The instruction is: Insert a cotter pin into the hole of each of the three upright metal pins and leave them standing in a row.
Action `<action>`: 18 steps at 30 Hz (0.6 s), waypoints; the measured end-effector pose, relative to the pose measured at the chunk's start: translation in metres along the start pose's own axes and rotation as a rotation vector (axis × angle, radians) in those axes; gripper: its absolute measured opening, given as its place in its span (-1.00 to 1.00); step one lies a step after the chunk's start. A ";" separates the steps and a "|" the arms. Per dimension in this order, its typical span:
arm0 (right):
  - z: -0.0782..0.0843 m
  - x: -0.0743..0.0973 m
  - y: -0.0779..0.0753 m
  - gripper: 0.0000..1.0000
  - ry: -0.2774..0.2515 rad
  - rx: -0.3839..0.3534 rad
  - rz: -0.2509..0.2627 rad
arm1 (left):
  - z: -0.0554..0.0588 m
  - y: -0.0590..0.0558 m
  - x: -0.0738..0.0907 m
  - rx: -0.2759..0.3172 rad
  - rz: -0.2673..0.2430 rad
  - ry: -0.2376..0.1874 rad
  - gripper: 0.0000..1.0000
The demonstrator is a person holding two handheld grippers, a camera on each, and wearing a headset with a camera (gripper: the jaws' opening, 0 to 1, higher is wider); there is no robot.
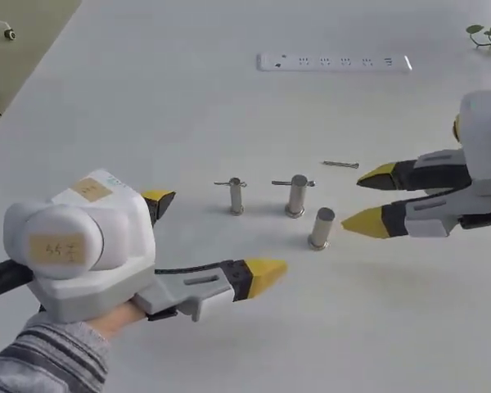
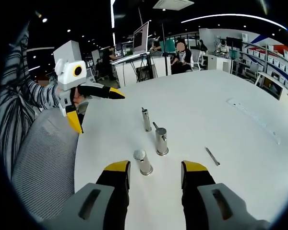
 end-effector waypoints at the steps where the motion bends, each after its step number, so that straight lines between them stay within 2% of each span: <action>1: -0.001 0.001 -0.003 -0.26 -0.005 -0.012 0.010 | 0.000 -0.001 0.000 -0.002 0.003 0.002 0.93; 5: 0.001 0.003 -0.021 -0.29 0.015 -0.012 0.055 | 0.004 -0.001 -0.001 -0.012 0.007 0.024 0.93; 8: 0.006 0.001 -0.033 -0.36 0.049 -0.012 0.082 | 0.004 -0.001 -0.001 -0.010 0.008 0.023 0.93; 10: 0.008 -0.001 -0.039 -0.39 0.054 -0.015 0.087 | 0.004 -0.001 -0.002 -0.008 0.006 0.022 0.93; 11: 0.010 -0.002 -0.044 -0.40 0.072 -0.027 0.097 | 0.004 -0.001 -0.002 -0.007 0.006 0.022 0.93; 14: 0.015 -0.006 -0.057 -0.48 0.129 -0.001 0.119 | 0.004 0.000 -0.001 -0.004 0.002 0.022 0.91; 18: 0.020 -0.012 -0.066 -0.52 0.186 0.024 0.119 | 0.005 0.001 -0.001 -0.004 0.002 0.027 0.89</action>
Point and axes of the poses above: the centre of the closed fingertips' face, and the gripper's own axes: x roughly backward along the fingers, y roughly to its left, z roughly out of its underside, the point moved 5 cm from there along x, roughly backward along the fingers, and after that the axes turned 9 degrees about x, right-handed, at the moved point
